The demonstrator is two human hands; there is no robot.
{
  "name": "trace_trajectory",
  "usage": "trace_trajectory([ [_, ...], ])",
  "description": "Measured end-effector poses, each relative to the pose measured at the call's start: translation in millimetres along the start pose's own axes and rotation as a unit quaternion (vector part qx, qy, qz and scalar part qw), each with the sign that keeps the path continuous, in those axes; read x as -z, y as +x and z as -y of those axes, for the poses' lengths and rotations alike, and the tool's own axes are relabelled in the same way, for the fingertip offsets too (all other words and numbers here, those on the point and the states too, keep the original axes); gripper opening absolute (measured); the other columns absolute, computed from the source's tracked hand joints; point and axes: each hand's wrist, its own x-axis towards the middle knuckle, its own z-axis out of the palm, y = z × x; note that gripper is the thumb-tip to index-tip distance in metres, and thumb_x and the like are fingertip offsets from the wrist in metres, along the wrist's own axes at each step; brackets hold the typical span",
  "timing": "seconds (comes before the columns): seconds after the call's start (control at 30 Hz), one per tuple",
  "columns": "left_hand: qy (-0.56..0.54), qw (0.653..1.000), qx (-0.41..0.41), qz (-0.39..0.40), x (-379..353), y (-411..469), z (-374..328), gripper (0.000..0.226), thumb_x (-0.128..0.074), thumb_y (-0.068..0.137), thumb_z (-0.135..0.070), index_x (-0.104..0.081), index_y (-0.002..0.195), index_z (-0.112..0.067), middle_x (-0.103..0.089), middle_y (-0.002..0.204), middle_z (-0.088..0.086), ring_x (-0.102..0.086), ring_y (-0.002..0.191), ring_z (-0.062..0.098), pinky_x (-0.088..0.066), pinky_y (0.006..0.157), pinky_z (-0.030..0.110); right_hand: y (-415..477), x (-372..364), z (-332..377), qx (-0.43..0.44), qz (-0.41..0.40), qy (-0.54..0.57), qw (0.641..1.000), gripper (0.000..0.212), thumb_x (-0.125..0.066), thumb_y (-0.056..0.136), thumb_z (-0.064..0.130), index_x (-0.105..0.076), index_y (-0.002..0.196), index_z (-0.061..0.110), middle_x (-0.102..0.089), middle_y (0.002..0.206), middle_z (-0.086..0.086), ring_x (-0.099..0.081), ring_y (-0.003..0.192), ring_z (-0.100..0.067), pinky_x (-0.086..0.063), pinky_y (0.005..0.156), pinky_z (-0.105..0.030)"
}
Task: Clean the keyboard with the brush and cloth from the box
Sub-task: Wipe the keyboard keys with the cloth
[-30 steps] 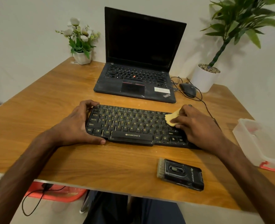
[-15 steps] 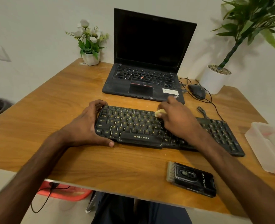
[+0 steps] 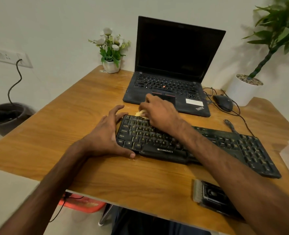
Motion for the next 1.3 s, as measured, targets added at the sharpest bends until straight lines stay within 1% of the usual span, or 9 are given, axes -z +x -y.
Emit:
trace_trajectory([
  [0.27, 0.056, 0.998, -0.016, -0.003, 0.2, -4.7, -10.1, 0.154, -0.091, 0.038, -0.066, 0.009, 0.152, -0.039, -0.028, 0.157, -0.019, -0.014, 0.142, 0.003, -0.007, 0.125, 0.045, 0.7, -1.4, 21.6, 0.059, -0.011, 0.043, 0.997, 0.026, -0.063, 0.093, 0.031, -0.062, 0.117, 0.023, -0.05, 0.108, 0.0, -0.047, 0.092, -0.011, -0.042, 0.074, -0.029],
  [0.4, 0.05, 0.999, -0.005, 0.0, 2.8, -5.1, -8.6, 0.153, -0.089, 0.037, -0.069, 0.008, 0.151, -0.041, -0.029, 0.159, -0.012, -0.013, 0.148, 0.014, -0.007, 0.124, 0.048, 16.1, 0.7, 18.5, 0.008, 0.022, -0.005, 1.0, 0.027, -0.062, 0.094, 0.031, -0.061, 0.12, 0.024, -0.046, 0.11, 0.002, -0.041, 0.093, -0.01, -0.045, 0.083, -0.033],
  [0.53, 0.047, 0.999, -0.005, 0.006, 2.8, -6.9, -11.4, 0.152, -0.088, 0.037, -0.071, 0.008, 0.151, -0.041, -0.028, 0.159, -0.013, -0.004, 0.151, 0.021, -0.002, 0.124, 0.052, 11.5, 9.9, 26.8, 0.054, 0.033, -0.046, 0.997, 0.031, -0.061, 0.093, 0.03, -0.059, 0.123, 0.024, -0.046, 0.12, -0.001, -0.046, 0.106, -0.017, -0.04, 0.087, -0.038],
  [0.67, 0.039, 0.999, -0.006, 0.016, 2.9, -10.7, -17.3, 0.148, -0.093, 0.046, -0.055, 0.008, 0.153, -0.036, -0.03, 0.148, -0.021, -0.009, 0.137, -0.001, -0.002, 0.125, 0.048, 9.2, 12.2, 31.7, 0.053, 0.042, -0.066, 0.995, 0.035, -0.059, 0.094, 0.03, -0.055, 0.129, 0.025, -0.043, 0.129, -0.003, -0.044, 0.115, -0.02, -0.04, 0.093, -0.04],
  [0.8, 0.039, 0.999, -0.002, 0.013, 4.2, -12.2, -17.7, 0.149, -0.093, 0.045, -0.057, 0.009, 0.152, -0.037, -0.027, 0.155, -0.019, -0.001, 0.145, 0.006, 0.003, 0.124, 0.049, 22.6, 14.6, 33.9, 0.041, 0.064, -0.095, 0.993, 0.03, -0.056, 0.097, 0.03, -0.059, 0.126, 0.026, -0.042, 0.13, -0.004, -0.044, 0.117, -0.02, -0.041, 0.096, -0.043],
  [0.9, 0.046, 0.999, -0.01, 0.016, 3.0, -12.2, -19.6, 0.148, -0.092, 0.049, -0.054, 0.012, 0.153, -0.033, -0.024, 0.152, -0.024, 0.0, 0.133, -0.006, 0.013, 0.122, 0.041, 15.1, 15.9, 39.0, 0.068, 0.049, -0.111, 0.99, 0.034, -0.06, 0.094, 0.029, -0.059, 0.127, 0.022, -0.042, 0.131, -0.004, -0.045, 0.115, -0.02, -0.042, 0.093, -0.041],
  [1.1, 0.054, 0.998, -0.024, 0.023, 2.6, -11.1, -20.5, 0.148, -0.091, 0.052, -0.055, 0.013, 0.154, -0.029, -0.023, 0.154, -0.025, -0.008, 0.127, -0.01, 0.016, 0.121, 0.038, 7.8, 12.6, 33.4, 0.047, 0.029, 0.032, 0.998, 0.025, -0.061, 0.094, 0.032, -0.064, 0.116, 0.023, -0.046, 0.11, 0.002, -0.047, 0.096, -0.012, -0.038, 0.073, -0.029],
  [1.2, 0.044, 0.999, -0.026, 0.017, 2.6, -12.1, -19.9, 0.149, -0.092, 0.051, -0.054, 0.013, 0.153, -0.031, -0.026, 0.159, -0.017, -0.009, 0.128, -0.009, 0.017, 0.121, 0.038, 13.9, -0.6, 29.2, -0.02, 0.025, 0.138, 0.99, 0.026, -0.059, 0.096, 0.033, -0.062, 0.119, 0.023, -0.045, 0.107, 0.004, -0.044, 0.097, -0.009, -0.043, 0.079, -0.029],
  [1.3, 0.039, 0.999, -0.021, 0.02, 3.2, -12.6, -20.6, 0.149, -0.092, 0.051, -0.053, 0.015, 0.153, -0.031, -0.026, 0.161, -0.014, -0.008, 0.128, -0.008, 0.018, 0.12, 0.036, 15.8, -1.7, 30.4, -0.01, 0.05, 0.094, 0.994, 0.034, -0.058, 0.096, 0.038, -0.058, 0.125, 0.021, -0.045, 0.109, 0.002, -0.043, 0.096, -0.009, -0.049, 0.083, -0.035],
])
